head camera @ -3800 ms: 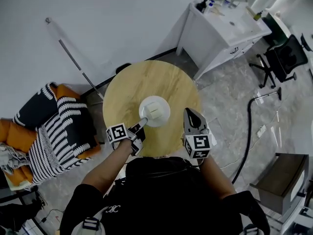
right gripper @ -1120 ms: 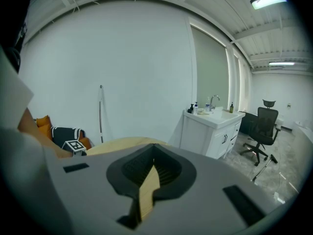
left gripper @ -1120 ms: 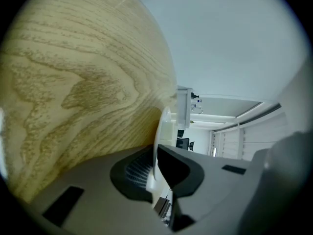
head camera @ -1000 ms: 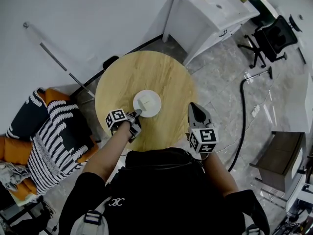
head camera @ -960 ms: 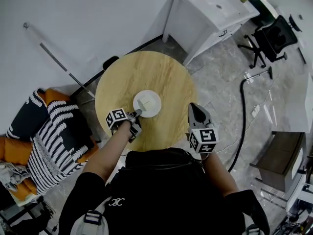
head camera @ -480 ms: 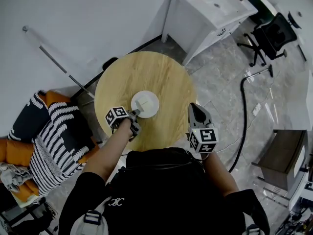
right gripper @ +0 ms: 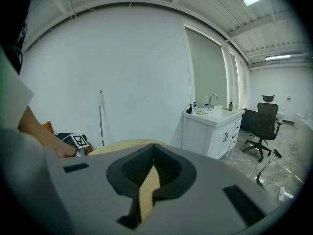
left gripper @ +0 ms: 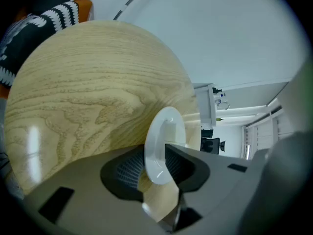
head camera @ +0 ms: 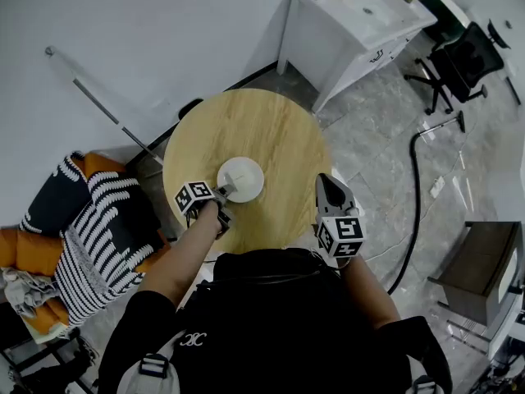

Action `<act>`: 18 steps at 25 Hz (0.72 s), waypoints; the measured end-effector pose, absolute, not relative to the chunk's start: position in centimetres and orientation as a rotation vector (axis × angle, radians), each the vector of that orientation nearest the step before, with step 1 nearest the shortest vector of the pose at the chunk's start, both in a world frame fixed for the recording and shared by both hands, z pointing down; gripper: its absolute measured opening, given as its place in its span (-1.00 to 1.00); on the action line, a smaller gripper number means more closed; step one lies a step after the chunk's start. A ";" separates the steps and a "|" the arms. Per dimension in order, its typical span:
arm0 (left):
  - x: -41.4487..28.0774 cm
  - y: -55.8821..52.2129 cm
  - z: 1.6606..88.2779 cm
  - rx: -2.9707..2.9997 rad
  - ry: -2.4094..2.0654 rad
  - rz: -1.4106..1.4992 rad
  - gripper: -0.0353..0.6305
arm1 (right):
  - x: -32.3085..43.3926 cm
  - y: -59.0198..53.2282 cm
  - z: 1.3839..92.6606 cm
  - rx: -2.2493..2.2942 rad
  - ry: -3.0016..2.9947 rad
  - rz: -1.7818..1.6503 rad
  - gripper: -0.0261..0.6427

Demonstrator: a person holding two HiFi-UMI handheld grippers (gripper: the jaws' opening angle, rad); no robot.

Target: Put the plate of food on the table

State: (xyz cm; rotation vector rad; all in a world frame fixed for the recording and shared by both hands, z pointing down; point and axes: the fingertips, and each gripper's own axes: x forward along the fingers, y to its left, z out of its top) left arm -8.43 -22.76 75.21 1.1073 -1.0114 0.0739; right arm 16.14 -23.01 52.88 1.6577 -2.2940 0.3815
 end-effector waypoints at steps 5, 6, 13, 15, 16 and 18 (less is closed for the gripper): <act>-9.5 -22.5 75.4 1.130 -1.062 0.168 -0.46 | 16.2 -23.5 52.8 1.668 -2.303 0.361 -0.90; -9.6 -22.5 75.3 1.141 -1.072 0.197 -0.42 | 16.1 -23.6 52.9 1.667 -2.307 0.363 -0.90; -10.6 -23.0 74.8 1.169 -1.156 0.262 -0.41 | 16.7 -23.9 53.2 1.672 -2.328 0.376 -0.90; -10.7 -23.0 74.3 1.193 -1.150 0.270 -0.42 | 17.0 -24.1 53.4 1.663 -2.334 0.381 -0.90; -10.6 -23.0 74.0 1.212 -1.142 0.275 -0.42 | 17.1 -24.1 53.4 1.655 -2.338 0.384 -0.90; -10.6 -22.9 73.3 1.256 -1.145 0.272 -0.54 | 17.1 -24.3 53.5 1.633 -2.351 0.387 -0.90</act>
